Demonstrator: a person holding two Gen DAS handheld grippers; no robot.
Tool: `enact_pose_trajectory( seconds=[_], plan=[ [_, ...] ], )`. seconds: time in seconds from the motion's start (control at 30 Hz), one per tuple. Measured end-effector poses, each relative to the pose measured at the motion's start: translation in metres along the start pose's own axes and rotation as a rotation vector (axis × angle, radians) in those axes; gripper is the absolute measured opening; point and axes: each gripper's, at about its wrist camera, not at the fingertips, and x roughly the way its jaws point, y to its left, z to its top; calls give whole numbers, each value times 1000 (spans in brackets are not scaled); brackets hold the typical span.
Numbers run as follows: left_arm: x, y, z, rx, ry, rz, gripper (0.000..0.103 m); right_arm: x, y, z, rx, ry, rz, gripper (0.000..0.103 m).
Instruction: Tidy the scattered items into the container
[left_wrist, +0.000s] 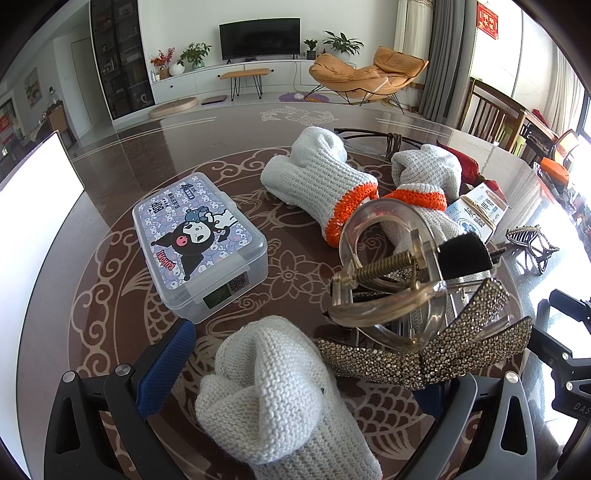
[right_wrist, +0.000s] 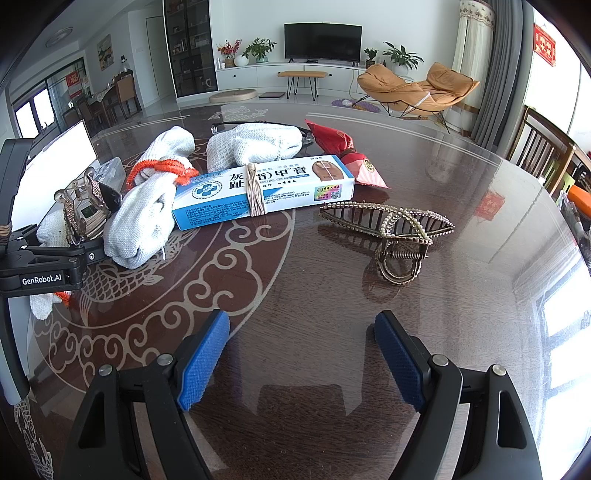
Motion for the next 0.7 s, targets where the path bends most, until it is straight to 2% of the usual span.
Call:
enact_pose_trajectory(
  seconds=[0.7],
  plan=[
    [0, 0, 0, 0, -1, 0, 103, 0, 0, 0, 0, 0, 0, 82]
  ],
)
